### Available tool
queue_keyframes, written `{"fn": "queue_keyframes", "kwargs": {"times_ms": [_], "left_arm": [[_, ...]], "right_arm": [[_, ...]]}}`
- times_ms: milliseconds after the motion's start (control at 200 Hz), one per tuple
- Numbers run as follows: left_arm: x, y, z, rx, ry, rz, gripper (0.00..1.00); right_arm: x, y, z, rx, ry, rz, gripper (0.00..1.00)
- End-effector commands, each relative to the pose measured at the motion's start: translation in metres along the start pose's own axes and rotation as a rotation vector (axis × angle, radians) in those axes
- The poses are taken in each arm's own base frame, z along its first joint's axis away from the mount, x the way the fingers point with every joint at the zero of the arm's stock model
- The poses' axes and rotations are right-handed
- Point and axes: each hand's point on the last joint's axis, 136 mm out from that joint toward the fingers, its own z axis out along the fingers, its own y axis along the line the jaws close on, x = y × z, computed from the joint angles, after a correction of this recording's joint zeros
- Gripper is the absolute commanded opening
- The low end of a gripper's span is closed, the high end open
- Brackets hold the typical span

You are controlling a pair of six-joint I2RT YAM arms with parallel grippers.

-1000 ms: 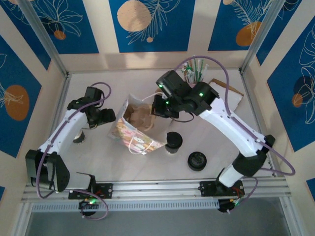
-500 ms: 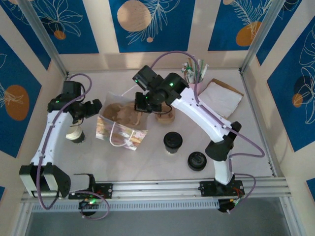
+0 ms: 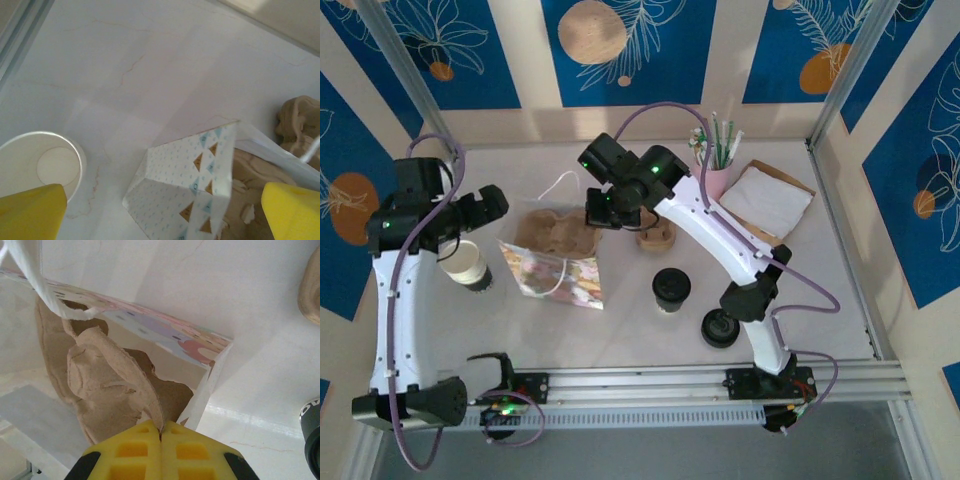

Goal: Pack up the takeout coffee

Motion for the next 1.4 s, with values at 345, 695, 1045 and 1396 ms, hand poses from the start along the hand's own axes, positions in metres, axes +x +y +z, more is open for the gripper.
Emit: {"fn": "queue_keyframes", "kwargs": {"times_ms": [345, 695, 1045, 1396], "left_arm": [[0.008, -0.022, -0.032, 0.115, 0.019, 0.029, 0.93], [-0.001, -0.048, -0.061, 0.175, -0.009, 0.091, 0.87], [0.015, -0.099, -0.072, 0.154, 0.040, 0.321, 0.77], [0.042, -0.116, -0.077, 0.103, 0.145, 0.490, 0.77]], "right_arm": [[0.001, 0.016, -0.046, -0.100, -0.085, -0.020, 0.00], [-0.005, 0.013, -0.060, -0.215, -0.116, 0.061, 0.00], [-0.002, 0.017, -0.059, -0.252, -0.081, 0.071, 0.00], [0.003, 0.014, -0.057, -0.279, -0.051, 0.074, 0.00]]}}
